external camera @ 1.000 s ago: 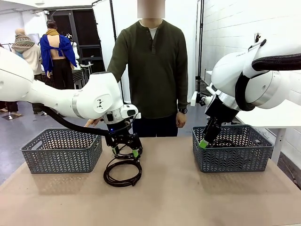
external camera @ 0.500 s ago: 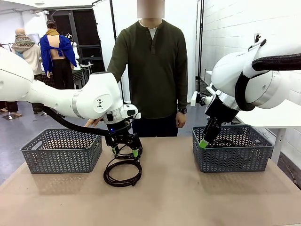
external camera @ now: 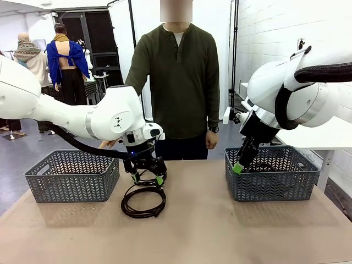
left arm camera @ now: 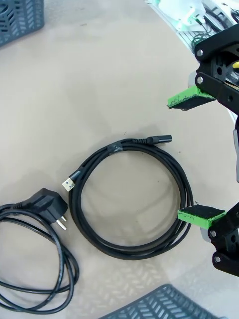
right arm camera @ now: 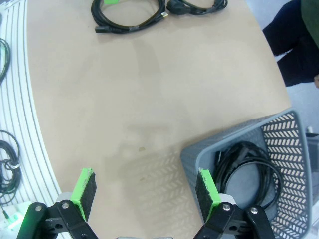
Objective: Organize the cables according to human instructions.
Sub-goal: Pick up a bundle of cables and place it in the basket indicated by the human.
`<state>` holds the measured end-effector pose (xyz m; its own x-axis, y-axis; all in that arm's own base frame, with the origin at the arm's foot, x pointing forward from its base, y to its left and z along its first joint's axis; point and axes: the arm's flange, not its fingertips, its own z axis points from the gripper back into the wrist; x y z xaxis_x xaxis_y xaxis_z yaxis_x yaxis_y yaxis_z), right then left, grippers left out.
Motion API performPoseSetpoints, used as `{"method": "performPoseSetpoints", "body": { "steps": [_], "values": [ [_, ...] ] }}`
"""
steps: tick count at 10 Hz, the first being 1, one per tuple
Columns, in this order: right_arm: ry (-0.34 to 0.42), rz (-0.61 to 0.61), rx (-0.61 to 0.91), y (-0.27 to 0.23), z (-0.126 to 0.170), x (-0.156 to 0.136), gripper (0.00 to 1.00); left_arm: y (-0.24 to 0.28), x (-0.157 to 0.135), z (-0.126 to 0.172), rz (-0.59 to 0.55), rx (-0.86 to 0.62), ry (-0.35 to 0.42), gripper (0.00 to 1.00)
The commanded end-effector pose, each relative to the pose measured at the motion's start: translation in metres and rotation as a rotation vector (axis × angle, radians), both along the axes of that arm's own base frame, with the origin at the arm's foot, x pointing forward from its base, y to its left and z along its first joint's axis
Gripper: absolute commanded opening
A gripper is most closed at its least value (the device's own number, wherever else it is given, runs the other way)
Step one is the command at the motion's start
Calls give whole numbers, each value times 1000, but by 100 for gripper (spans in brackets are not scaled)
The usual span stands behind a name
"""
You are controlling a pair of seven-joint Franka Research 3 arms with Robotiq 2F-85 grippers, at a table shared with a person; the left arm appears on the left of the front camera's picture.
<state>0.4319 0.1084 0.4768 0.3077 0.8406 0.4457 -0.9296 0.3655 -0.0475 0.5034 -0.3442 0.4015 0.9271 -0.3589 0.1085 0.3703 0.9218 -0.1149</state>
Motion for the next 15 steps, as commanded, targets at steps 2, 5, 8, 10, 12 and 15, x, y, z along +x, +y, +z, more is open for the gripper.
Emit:
{"method": "performPoseSetpoints", "body": {
  "steps": [2,5,8,10,12,15],
  "values": [
    [4,-1,-12,1,1,4,100,-26,-10,-12,101,87,9,100],
    [4,-1,-12,1,1,4,100,-41,-15,-30,136,111,29,100],
    [4,-1,-12,1,1,4,100,-46,-15,-46,194,107,44,100],
    [4,-1,-12,1,1,4,100,-46,-12,-51,205,102,53,100],
    [4,-1,-12,1,1,4,100,-49,-4,-57,202,97,68,100],
    [4,-1,-12,1,1,4,100,-52,2,-63,226,108,74,100]
  ]
}}
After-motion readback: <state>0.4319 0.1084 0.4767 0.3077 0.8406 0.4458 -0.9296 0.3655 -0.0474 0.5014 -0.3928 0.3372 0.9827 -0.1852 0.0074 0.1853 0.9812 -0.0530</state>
